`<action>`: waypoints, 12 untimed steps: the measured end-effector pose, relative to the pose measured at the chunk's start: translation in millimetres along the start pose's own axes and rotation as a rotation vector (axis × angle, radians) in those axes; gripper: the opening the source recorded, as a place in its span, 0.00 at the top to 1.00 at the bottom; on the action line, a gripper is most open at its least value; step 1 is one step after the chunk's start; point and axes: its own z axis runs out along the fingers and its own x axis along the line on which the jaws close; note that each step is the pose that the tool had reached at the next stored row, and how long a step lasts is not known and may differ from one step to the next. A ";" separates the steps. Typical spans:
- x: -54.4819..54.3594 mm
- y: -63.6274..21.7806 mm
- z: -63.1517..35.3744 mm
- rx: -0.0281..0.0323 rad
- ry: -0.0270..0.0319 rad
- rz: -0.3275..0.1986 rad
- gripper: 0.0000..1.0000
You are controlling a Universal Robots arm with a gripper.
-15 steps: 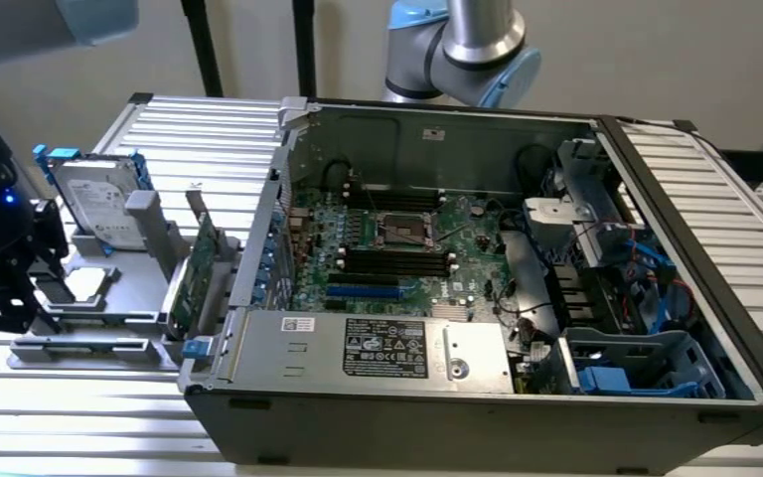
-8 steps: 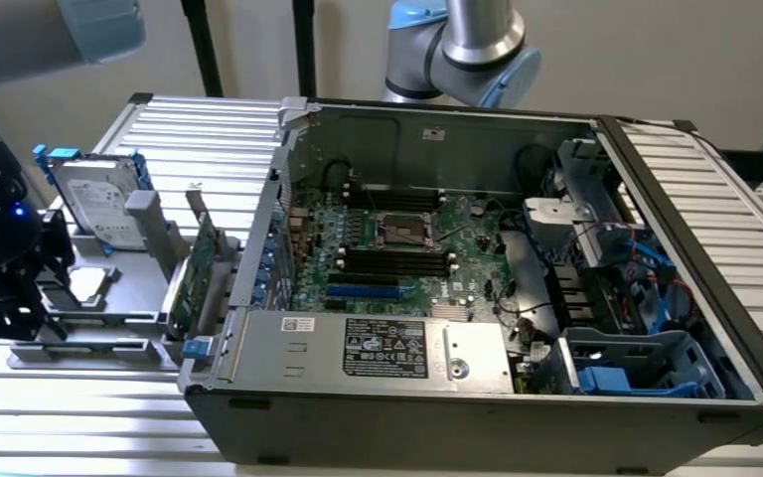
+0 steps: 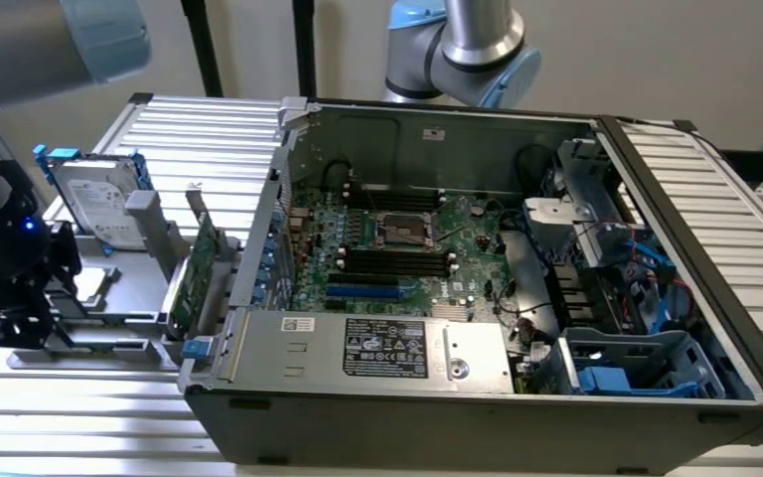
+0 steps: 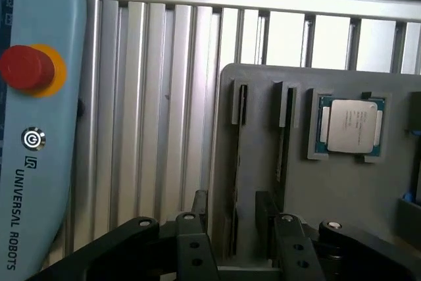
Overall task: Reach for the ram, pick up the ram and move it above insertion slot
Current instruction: 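Pick up the ram and move it above insertion slot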
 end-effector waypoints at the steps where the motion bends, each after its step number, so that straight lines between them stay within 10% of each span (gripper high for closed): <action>1: 0.0 0.0 1.6 -0.0005 0.0001 0.001 0.58; 12: -0.3 -0.5 17.9 -0.0121 -0.0007 0.005 0.58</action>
